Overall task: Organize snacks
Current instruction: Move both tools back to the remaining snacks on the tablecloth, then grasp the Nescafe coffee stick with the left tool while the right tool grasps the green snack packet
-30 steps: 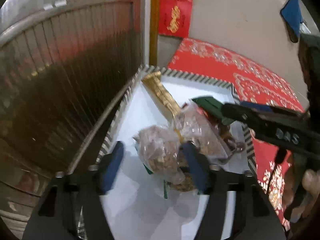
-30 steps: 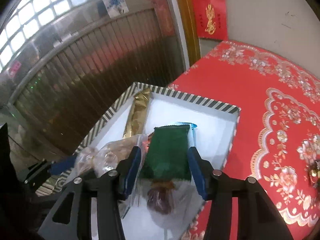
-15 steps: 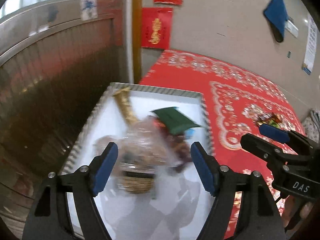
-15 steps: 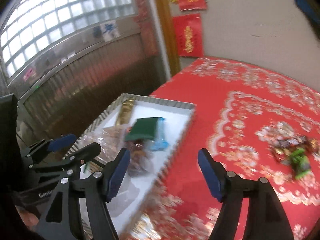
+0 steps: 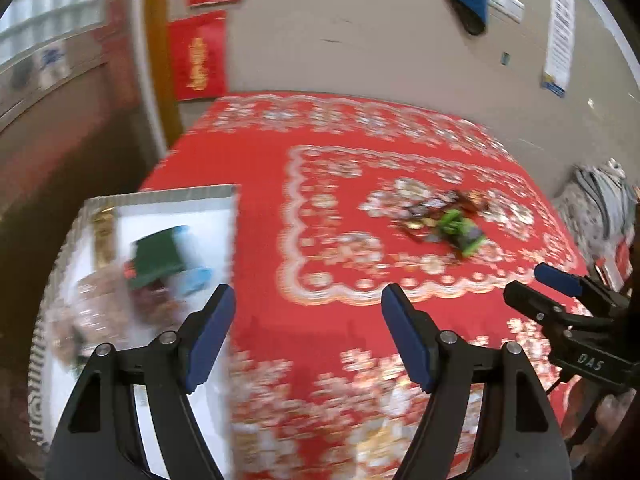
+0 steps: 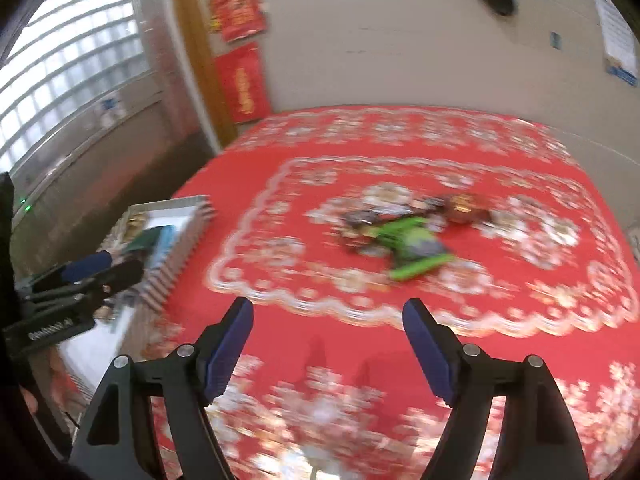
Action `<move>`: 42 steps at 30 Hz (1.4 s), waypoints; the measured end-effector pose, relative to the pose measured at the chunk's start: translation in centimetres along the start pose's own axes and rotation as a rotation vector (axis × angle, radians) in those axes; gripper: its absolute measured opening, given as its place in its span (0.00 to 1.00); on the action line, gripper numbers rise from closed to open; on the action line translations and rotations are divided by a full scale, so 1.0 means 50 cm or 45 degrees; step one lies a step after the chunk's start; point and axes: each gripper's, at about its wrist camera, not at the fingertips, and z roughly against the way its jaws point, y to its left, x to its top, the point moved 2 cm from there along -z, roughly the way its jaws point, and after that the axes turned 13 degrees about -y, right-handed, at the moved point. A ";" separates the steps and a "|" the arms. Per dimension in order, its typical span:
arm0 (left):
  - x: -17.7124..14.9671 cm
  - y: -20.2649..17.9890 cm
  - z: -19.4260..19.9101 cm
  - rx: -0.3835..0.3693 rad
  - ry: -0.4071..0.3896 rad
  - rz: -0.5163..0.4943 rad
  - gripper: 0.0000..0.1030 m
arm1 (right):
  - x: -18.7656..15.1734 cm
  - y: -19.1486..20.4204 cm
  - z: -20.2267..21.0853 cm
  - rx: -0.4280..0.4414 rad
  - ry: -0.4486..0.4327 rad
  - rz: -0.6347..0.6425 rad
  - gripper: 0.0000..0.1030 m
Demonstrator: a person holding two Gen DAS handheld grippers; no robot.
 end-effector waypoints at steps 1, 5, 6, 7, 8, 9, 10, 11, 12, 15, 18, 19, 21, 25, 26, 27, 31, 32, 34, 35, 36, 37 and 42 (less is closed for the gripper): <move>0.004 -0.020 -0.010 -0.012 0.011 -0.013 0.73 | -0.002 -0.025 0.005 -0.018 0.001 -0.014 0.77; 0.014 -0.091 -0.051 -0.080 0.062 -0.067 0.73 | -0.006 -0.093 0.018 -0.065 0.000 -0.063 0.77; 0.017 -0.103 -0.061 -0.089 0.076 -0.076 0.73 | -0.008 -0.112 0.020 -0.077 0.001 -0.078 0.77; 0.020 -0.120 -0.072 -0.105 0.092 -0.084 0.73 | -0.010 -0.119 0.022 -0.082 0.001 -0.086 0.77; 0.026 -0.135 -0.086 -0.113 0.107 -0.093 0.73 | -0.010 -0.132 0.023 -0.089 0.004 -0.097 0.77; 0.030 -0.146 -0.096 -0.109 0.114 -0.104 0.73 | -0.012 -0.148 0.024 -0.096 0.010 -0.109 0.77; 0.036 -0.157 -0.107 -0.104 0.121 -0.118 0.73 | -0.013 -0.158 0.023 -0.100 0.013 -0.116 0.77; 0.041 -0.167 -0.118 -0.103 0.128 -0.131 0.73 | -0.014 -0.165 0.022 -0.104 0.014 -0.121 0.77; 0.047 -0.177 -0.133 -0.106 0.139 -0.142 0.73 | -0.014 -0.177 0.020 -0.108 0.014 -0.132 0.77; 0.064 -0.206 -0.188 -0.146 0.198 -0.171 0.73 | -0.009 -0.195 0.006 -0.109 0.021 -0.145 0.77; 0.082 -0.221 -0.246 -0.198 0.263 -0.182 0.73 | 0.004 -0.189 -0.018 -0.045 0.036 -0.105 0.77; 0.088 -0.225 -0.262 -0.211 0.275 -0.189 0.73 | 0.007 -0.185 -0.027 -0.029 0.040 -0.087 0.77; 0.103 -0.230 -0.299 -0.222 0.294 -0.206 0.73 | 0.018 -0.175 -0.055 0.023 0.052 -0.035 0.77; 0.118 -0.246 -0.359 -0.288 0.348 -0.247 0.73 | 0.037 -0.160 -0.108 0.072 0.077 0.057 0.77; 0.119 -0.252 -0.374 -0.307 0.364 -0.261 0.73 | 0.041 -0.156 -0.122 0.078 0.082 0.087 0.77; 0.118 -0.257 -0.385 -0.317 0.375 -0.272 0.73 | 0.045 -0.151 -0.139 0.079 0.083 0.125 0.77; 0.114 -0.278 -0.432 -0.365 0.429 -0.312 0.73 | 0.048 -0.141 -0.182 0.117 0.110 0.165 0.77; 0.113 -0.285 -0.441 -0.395 0.436 -0.324 0.73 | 0.047 -0.137 -0.189 0.131 0.114 0.172 0.77; 0.109 -0.297 -0.452 -0.452 0.455 -0.351 0.73 | 0.045 -0.126 -0.201 0.140 0.113 0.209 0.77; 0.106 -0.304 -0.459 -0.465 0.463 -0.373 0.73 | 0.046 -0.124 -0.206 0.132 0.111 0.220 0.77; 0.105 -0.307 -0.464 -0.471 0.470 -0.386 0.73 | 0.046 -0.124 -0.211 0.125 0.110 0.222 0.77; 0.102 -0.312 -0.470 -0.472 0.479 -0.404 0.73 | 0.047 -0.125 -0.217 0.125 0.112 0.218 0.77; 0.100 -0.325 -0.477 -0.456 0.460 -0.478 0.73 | 0.041 -0.132 -0.250 0.132 0.151 0.187 0.62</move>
